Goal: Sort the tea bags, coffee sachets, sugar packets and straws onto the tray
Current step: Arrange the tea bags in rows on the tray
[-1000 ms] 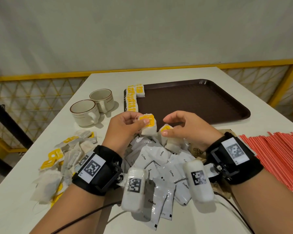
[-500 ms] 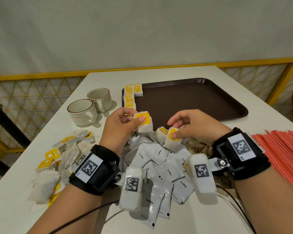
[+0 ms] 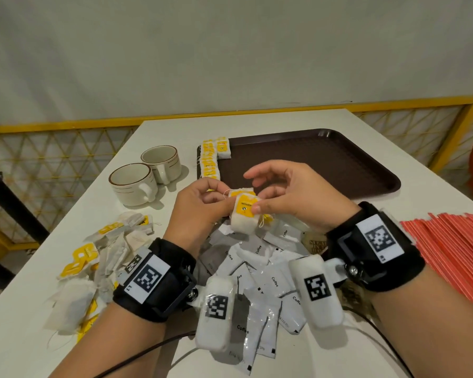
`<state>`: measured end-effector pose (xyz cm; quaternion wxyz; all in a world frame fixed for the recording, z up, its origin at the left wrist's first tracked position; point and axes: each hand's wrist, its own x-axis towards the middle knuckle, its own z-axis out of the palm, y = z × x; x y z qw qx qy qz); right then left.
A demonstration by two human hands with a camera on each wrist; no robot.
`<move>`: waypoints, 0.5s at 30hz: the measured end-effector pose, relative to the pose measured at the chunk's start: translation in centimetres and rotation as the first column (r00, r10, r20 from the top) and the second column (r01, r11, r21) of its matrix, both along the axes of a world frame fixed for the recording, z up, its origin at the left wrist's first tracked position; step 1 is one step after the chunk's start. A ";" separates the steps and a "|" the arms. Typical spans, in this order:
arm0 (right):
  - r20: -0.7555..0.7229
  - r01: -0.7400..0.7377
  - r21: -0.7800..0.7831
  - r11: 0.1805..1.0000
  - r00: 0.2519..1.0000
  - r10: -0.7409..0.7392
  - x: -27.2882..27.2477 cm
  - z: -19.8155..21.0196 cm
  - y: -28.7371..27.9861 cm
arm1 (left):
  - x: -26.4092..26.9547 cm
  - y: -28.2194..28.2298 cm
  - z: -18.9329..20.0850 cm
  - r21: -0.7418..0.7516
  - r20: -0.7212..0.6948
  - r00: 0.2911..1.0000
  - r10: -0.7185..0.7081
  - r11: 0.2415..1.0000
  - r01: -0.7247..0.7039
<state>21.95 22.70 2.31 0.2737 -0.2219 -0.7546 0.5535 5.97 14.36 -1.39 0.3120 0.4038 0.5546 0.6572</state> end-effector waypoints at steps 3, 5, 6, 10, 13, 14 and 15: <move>-0.002 0.047 -0.021 0.999 0.999 -0.048 0.0 -0.8 0.3 | 0.1 0.0 0.1 0.015 0.019 0.998 -0.056 0.998 0.056; 0.002 0.068 -0.090 0.994 0.998 -0.068 0.1 -1.3 0.5 | 0.3 -0.2 0.3 0.024 0.026 0.996 -0.090 0.996 0.090; 0.003 0.077 -0.123 0.989 0.997 -0.077 0.2 -1.5 0.6 | 0.5 -0.3 0.4 0.023 0.029 0.994 -0.104 0.994 0.104; -0.016 0.078 -0.193 0.978 0.996 -0.082 0.3 -1.9 0.7 | 0.6 -0.5 0.6 -0.043 -0.003 0.989 -0.146 0.988 0.146; -0.050 0.126 -0.264 0.956 0.988 -0.144 0.4 -1.9 1.3 | 0.4 -0.5 0.4 -0.060 -0.024 0.995 -0.096 0.994 0.094; -0.019 0.157 -0.252 0.955 0.986 -0.167 0.6 -1.9 1.6 | 0.3 -0.4 0.3 -0.051 -0.014 0.997 -0.073 0.996 0.072; 0.039 0.186 -0.212 0.959 0.983 -0.182 0.9 -2.0 1.9 | 0.2 -0.4 0.3 -0.044 -0.001 0.999 -0.052 0.998 0.052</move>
